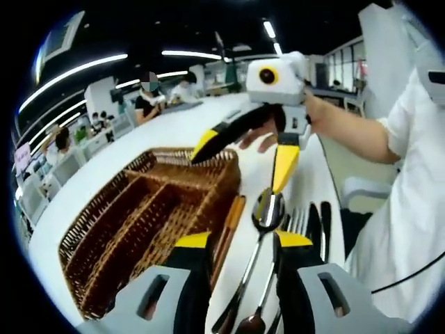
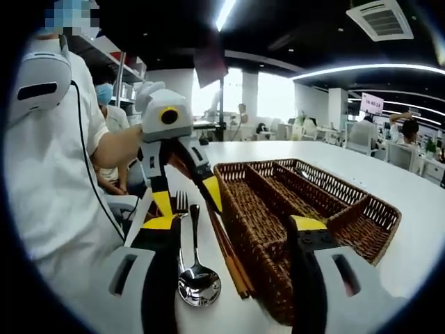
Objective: Arrange the knives, forks, and spoons in their matching storage slots by inserting each utensil handle-first until every utensil is classified and aligned in the correct compartment
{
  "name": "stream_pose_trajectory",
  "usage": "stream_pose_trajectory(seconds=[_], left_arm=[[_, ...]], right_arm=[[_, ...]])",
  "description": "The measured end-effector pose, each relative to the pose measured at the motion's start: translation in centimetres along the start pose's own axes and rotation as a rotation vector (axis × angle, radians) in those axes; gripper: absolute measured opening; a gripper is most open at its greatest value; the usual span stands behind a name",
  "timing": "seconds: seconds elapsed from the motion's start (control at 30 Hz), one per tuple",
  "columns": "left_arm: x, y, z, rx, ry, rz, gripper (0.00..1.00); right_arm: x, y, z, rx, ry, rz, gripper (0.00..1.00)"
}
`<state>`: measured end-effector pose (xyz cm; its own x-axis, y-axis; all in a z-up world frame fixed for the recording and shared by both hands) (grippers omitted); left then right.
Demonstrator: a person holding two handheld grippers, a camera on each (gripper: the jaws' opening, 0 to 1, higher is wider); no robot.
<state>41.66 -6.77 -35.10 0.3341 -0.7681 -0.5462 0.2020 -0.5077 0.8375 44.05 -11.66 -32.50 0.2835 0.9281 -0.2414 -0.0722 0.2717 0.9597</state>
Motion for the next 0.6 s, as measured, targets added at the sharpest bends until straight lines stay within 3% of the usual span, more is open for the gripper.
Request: stream_pose_trajectory(seconds=[0.6], left_arm=[[1.6, -0.7, 1.1, 0.062, -0.069, -0.09, 0.25]], right_arm=[[-0.8, -0.4, -0.9, -0.014, 0.007, 0.013, 0.7]])
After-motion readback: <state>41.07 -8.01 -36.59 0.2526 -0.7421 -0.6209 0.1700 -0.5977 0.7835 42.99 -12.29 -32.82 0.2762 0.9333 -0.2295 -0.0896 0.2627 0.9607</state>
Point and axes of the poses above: the point that each gripper's makers call its tool centre point, and the gripper's own axes: x roughly forward along the fingers, z roughly to its right, y roughly out of its top, the point moved 1 cm from there along -x, roughly backward along the fingers, and after that the axes turned 5 degrees about -x, right-handed, at the moved point
